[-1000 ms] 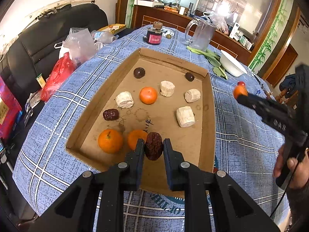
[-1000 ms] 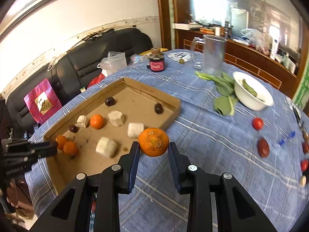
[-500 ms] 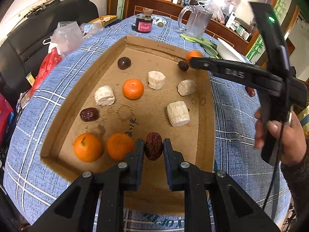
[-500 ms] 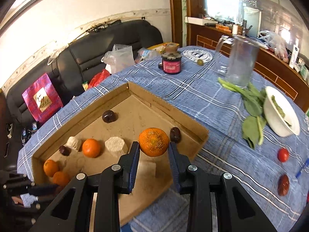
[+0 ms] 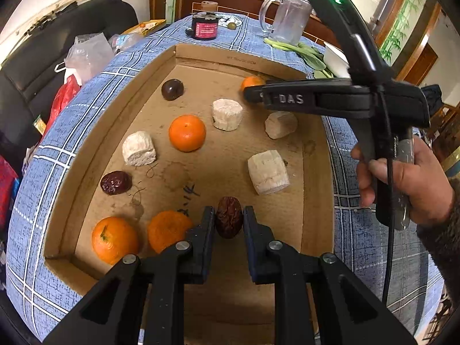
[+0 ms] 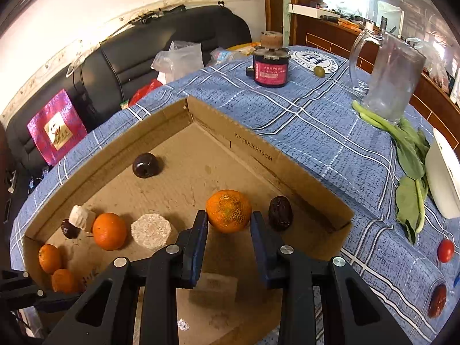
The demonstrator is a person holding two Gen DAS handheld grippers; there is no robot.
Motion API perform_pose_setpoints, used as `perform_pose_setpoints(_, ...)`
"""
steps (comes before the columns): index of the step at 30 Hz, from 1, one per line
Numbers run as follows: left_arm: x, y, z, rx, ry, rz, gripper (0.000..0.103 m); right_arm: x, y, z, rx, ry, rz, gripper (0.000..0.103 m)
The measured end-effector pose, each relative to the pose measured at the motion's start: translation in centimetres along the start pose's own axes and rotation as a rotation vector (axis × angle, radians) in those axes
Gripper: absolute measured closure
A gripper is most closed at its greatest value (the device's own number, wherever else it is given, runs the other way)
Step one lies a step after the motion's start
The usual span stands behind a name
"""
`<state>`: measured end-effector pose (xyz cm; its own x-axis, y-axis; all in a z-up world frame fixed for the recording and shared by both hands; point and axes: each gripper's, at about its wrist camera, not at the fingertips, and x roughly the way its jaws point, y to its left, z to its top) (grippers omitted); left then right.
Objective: Organize fruits
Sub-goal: 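Open both tools to drop the tangerine and date into the tray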
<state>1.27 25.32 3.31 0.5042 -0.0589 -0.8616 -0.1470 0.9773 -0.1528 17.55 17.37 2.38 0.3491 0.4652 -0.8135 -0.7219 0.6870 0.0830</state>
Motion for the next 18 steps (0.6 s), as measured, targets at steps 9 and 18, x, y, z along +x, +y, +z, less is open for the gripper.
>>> perform_pose_setpoints(9,0.6,-1.1,-0.3,0.044,0.019,0.001,0.082,0.6,0.1,0.2,-0.007,0.018,-0.019,0.063)
perform_pose_setpoints(18,0.0,-0.8,-1.2,0.044,0.013,-0.011,0.072,-0.4,-0.6,-0.4,0.018,0.019,-0.048,0.062)
